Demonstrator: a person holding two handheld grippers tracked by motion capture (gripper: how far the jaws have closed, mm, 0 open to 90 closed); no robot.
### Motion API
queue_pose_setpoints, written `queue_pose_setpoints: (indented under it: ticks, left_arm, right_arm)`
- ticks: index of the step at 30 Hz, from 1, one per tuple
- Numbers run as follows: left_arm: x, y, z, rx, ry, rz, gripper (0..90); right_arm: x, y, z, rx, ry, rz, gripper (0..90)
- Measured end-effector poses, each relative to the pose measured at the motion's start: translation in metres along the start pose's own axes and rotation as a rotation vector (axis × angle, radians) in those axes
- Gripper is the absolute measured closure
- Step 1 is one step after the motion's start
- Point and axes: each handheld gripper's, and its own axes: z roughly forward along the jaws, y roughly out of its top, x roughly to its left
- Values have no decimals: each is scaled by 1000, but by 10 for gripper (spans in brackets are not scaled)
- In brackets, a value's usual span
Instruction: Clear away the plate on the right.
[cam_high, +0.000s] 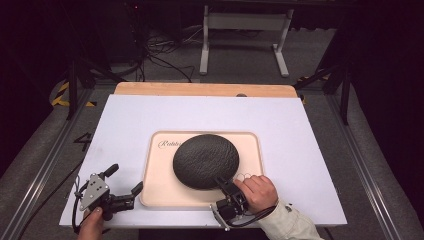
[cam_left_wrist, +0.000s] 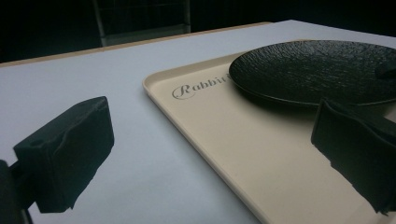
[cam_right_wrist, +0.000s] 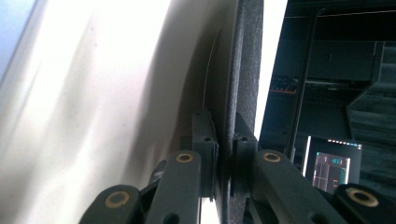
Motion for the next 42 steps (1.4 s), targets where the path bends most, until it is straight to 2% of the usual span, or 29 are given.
queue_pose_setpoints:
  ticks: [13, 19, 27, 29, 30, 36, 42]
  left_arm:
    - [0, 0, 0, 5, -3, -2, 3]
    - [1, 0, 1, 8, -7, 0, 2]
    - [0, 0, 1, 7, -8, -1, 3]
    - [0, 0, 1, 8, -8, -1, 3]
    - [0, 0, 1, 9, -8, -1, 3]
    - [0, 0, 1, 9, -10, -4, 2]
    - [1, 1, 1, 14, -14, 0, 3]
  right_arm:
    - [8, -3, 3, 9, 24, -19, 815]
    - [13, -4, 5, 20, 45, -10, 792]
    - [13, -5, 5, 16, 45, -6, 783]
    - [11, -4, 5, 9, 40, -18, 745]
    - [12, -4, 4, 19, 39, 0, 726]
    - [9, -3, -4, -3, 40, -12, 707]
    - [6, -3, -13, -31, 39, 19, 623]
